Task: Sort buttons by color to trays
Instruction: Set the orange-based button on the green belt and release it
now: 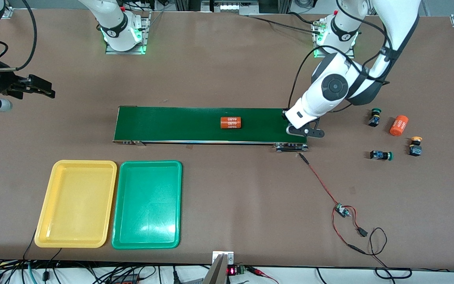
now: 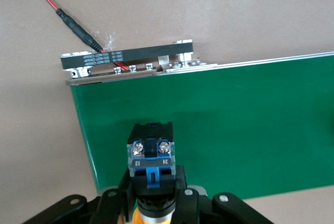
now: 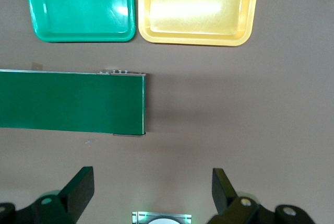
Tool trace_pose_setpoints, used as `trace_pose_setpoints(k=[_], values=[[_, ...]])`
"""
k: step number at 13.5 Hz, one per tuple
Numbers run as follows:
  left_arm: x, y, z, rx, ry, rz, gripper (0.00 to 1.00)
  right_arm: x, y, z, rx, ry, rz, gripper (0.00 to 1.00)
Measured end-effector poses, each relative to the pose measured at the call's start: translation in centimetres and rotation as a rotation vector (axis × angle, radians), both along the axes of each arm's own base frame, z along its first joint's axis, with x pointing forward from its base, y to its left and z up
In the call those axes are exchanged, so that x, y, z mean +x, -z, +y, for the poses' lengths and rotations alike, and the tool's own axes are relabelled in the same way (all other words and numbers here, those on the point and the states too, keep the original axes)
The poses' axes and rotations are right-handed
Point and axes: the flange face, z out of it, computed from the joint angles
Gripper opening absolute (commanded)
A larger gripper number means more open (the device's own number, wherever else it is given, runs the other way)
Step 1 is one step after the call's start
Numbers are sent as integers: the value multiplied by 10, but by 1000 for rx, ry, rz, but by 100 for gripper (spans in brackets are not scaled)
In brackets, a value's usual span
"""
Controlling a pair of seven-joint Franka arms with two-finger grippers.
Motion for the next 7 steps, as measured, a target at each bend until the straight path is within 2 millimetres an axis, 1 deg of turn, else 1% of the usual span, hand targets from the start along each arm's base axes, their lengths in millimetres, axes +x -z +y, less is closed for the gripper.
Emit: trace_pose_setpoints(k=[1,3,4,5,6,7], values=[[2,7,-1,2,-3,9,4,-1,4,-7,0,12,9,100],[4,18,-2,7,-6,21,11,-3,11,-15,1,27,14,100],[5,21,-2,9,-13,25,40,-4,13,-14,1,27,2,100],[5,23,-3,10,-16,28,66,-4,14,-13,1,25,-20,100],[6,24,-4,8,-18,29,100,-6,15,-11,2,22,-45,100],[8,22,-6,5,-20,25,100,-9,17,-9,2,21,-67,100]])
